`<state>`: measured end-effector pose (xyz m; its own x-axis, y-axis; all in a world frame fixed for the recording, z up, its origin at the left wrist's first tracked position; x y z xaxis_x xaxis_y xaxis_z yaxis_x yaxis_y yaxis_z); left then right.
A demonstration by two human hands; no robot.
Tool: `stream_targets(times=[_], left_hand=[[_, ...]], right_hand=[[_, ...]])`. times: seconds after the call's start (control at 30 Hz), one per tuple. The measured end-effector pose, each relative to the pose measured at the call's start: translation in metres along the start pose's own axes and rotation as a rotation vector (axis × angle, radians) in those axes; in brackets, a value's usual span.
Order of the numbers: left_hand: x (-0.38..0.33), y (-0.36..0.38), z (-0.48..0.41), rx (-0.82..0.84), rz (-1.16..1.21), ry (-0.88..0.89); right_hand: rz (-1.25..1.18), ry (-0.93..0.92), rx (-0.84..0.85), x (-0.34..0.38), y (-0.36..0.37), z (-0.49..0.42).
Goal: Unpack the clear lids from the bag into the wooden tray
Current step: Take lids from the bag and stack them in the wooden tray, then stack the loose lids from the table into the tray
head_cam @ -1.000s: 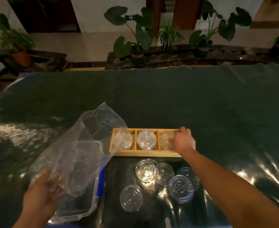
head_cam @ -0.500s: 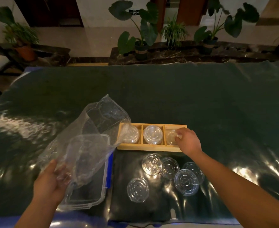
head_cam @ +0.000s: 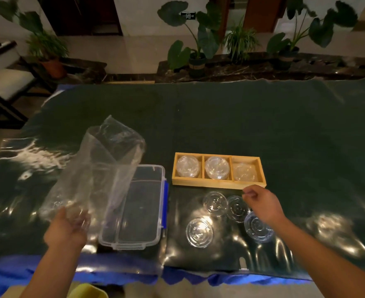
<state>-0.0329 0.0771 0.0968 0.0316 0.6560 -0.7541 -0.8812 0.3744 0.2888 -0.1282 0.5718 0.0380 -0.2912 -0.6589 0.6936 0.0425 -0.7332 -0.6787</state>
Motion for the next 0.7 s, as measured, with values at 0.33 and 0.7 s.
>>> stream_targets(times=[0.33, 0.7], left_hand=[[-0.034, -0.052, -0.057, -0.061, 0.075, -0.094], [-0.032, -0.067, -0.079, -0.313, -0.503, 0.122]], right_hand=[[0.124, 0.041, 0.006, -0.018, 0.024, 0.029], [0.173, 0.050, 0.019, 0.010, 0.036, 0.046]])
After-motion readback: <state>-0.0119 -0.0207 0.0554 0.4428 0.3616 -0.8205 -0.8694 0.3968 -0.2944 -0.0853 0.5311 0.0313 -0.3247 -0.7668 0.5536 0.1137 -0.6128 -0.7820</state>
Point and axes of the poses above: each hand's wrist, its own z-axis away from the middle knuckle, its own y-axis out of the palm, x = y × z, the point moved 2 cm from there along -z, towards the middle knuckle, and after that the axes turned 3 degrees about y, right-handed, at the moved point
